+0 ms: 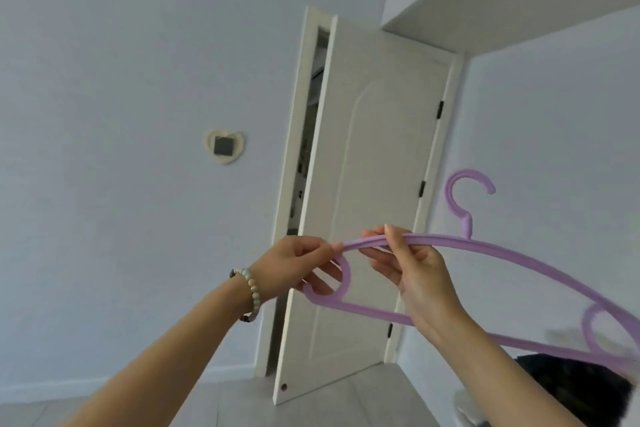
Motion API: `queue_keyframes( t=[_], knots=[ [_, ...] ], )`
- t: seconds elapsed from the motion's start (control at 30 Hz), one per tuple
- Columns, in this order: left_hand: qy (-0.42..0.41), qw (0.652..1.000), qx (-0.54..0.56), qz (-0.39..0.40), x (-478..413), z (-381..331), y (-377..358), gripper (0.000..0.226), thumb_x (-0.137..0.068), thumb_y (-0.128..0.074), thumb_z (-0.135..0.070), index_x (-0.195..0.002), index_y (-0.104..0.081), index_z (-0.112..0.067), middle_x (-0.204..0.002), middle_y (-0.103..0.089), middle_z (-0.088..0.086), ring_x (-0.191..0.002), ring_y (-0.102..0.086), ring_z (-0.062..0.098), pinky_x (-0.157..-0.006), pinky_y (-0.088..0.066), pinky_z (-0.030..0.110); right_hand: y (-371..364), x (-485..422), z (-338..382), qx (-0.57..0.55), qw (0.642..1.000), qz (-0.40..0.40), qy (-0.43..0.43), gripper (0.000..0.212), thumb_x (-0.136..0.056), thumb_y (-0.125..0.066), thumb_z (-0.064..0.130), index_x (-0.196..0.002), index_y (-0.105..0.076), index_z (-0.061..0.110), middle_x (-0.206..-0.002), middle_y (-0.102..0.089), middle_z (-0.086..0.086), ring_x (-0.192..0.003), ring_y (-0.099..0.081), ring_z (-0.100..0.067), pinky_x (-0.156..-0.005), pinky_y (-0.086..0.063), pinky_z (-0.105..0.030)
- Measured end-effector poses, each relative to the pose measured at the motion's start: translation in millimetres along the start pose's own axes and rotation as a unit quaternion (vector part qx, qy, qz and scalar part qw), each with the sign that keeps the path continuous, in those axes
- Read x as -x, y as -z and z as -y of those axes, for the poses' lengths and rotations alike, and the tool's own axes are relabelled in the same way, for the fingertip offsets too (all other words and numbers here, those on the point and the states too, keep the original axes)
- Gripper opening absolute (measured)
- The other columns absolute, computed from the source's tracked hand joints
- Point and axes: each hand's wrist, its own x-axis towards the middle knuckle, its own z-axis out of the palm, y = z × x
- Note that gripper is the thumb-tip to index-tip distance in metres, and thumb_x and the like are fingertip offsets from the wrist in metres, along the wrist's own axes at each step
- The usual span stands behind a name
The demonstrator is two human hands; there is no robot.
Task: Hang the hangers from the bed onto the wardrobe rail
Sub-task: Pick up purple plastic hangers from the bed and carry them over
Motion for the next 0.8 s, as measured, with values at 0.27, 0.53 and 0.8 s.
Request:
queue_keyframes(
  t=[0.27, 0.53, 0.8],
  knots=[
    [-0.125, 0.990, 0.019, 0.064, -55, -117, -146, 0.031, -0.089, -0.052, -0.038, -0.081, -0.065, -0.011, -0.077, -0.071, -0.001, -0.060, -0.066, 0.014, -0.054, -0.050, 0.020, 155, 21, 116, 0.043, 0.993, -0.074, 0.084, 0.025, -0.094, -0.047, 0.026, -0.099, -0.065, 0.010, -0.101, -0.074, 0.000, -0.092, -0.071, -0.016, -0.066, -0.055, -0.019],
    [-0.168, 0.984, 0.031, 0.042, -100, -193, -298, 0.033, -0.090, -0.053, -0.039, -0.082, -0.067, -0.010, -0.074, -0.070, -0.003, -0.056, -0.067, 0.009, -0.048, -0.047, 0.017, 300, 26, 186, 0.043, 0.977, -0.175, 0.110, 0.027, -0.085, -0.064, 0.028, -0.102, -0.064, 0.008, -0.095, -0.072, -0.010, -0.071, -0.070, -0.020, -0.060, -0.054, -0.023],
    [-0.202, 0.978, 0.053, -0.026, -144, -247, -419, 0.033, -0.090, -0.055, -0.038, -0.082, -0.068, -0.008, -0.073, -0.071, -0.001, -0.055, -0.066, 0.013, -0.051, -0.050, 0.023, 424, 15, 211, 0.047, 0.940, -0.256, 0.219, 0.076, -0.085, -0.067, 0.011, -0.146, -0.022, 0.018, -0.103, -0.068, 0.003, -0.087, -0.070, -0.018, -0.068, -0.056, -0.026]
  ],
)
